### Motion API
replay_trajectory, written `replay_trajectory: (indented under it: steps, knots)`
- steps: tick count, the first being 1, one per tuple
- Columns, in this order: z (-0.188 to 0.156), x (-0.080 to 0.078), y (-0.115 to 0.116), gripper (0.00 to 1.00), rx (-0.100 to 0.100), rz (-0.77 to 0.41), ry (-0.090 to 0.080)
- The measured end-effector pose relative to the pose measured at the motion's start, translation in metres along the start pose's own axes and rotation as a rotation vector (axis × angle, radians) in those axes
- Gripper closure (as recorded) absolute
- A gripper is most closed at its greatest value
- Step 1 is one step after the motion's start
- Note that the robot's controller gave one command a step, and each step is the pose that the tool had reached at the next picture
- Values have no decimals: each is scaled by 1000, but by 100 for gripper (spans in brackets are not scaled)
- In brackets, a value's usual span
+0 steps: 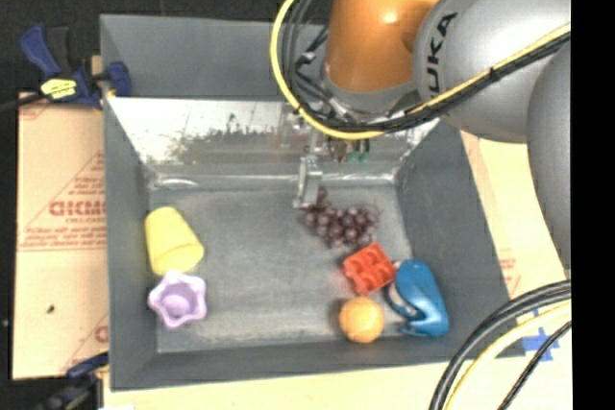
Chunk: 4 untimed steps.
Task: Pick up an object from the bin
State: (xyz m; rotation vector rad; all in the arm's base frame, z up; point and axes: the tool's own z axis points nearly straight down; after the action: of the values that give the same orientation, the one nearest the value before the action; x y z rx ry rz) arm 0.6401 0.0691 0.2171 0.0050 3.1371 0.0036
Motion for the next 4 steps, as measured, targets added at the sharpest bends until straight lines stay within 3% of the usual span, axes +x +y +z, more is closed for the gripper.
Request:
replay_trajectory:
  steps: [1, 2, 3, 4]
  knots:
    - [0, 0, 0, 0, 0, 0, 0]
    - [30, 25, -36, 0, 0, 31, -3]
    - [34, 0, -45, 0, -1, 41, -8]
    - [27, 48, -75, 0, -1, 92, -9]
